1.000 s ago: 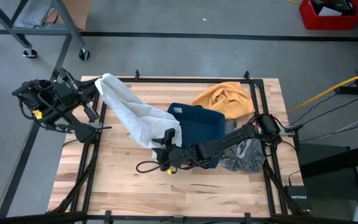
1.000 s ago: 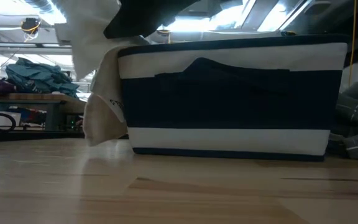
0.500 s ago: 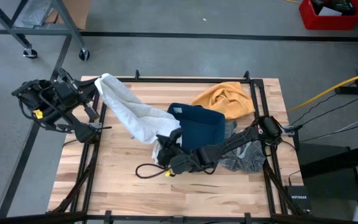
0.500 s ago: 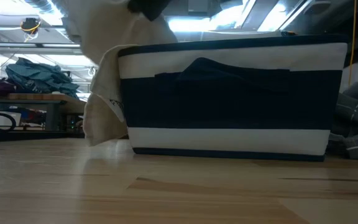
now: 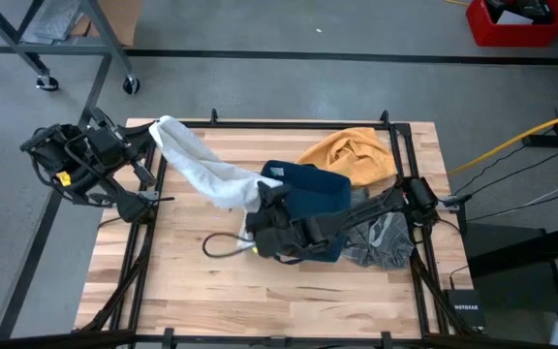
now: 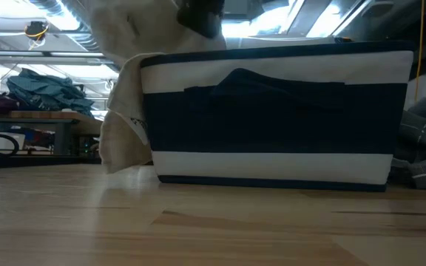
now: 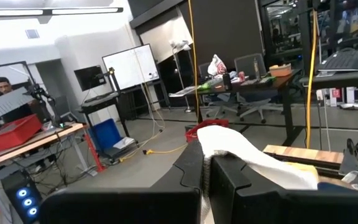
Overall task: Fold towel
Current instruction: Fold the white patterned towel
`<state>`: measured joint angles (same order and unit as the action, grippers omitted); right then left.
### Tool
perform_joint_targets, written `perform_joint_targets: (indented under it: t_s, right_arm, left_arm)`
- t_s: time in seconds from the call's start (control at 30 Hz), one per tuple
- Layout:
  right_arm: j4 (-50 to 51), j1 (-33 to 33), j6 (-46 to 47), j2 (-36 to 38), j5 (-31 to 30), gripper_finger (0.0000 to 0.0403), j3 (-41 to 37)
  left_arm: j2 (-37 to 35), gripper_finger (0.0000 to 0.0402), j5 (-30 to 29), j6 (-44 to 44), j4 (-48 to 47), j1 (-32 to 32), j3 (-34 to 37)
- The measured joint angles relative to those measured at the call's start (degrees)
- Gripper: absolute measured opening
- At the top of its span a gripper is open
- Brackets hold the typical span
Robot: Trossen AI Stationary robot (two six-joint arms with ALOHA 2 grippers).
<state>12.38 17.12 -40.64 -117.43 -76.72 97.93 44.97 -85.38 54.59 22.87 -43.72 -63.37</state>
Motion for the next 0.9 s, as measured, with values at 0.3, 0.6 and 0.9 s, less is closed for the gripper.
perform_joint_targets:
  t_s: [0.3, 0.6, 0.9]
  right_arm:
    - [3.3, -4.7, 1.7, 0.0, 0.2, 0.0023, 0.0]
    - [3.2, -7.6, 6.6, 0.0, -0.7, 0.0092, 0.0]
    - [3.2, -7.8, 7.5, 0.0, -4.7, 0.0174, 0.0]
  left_arm:
    - [1.4, 0.0000, -1.0, 2.5, 0.0, 0.0, 0.0]
    - [1.2, 0.0000, -1.0, 2.5, 0.1, 0.0, 0.0]
    - [0.4, 0.0000, -1.0, 4.2, 0.2, 0.1, 0.0]
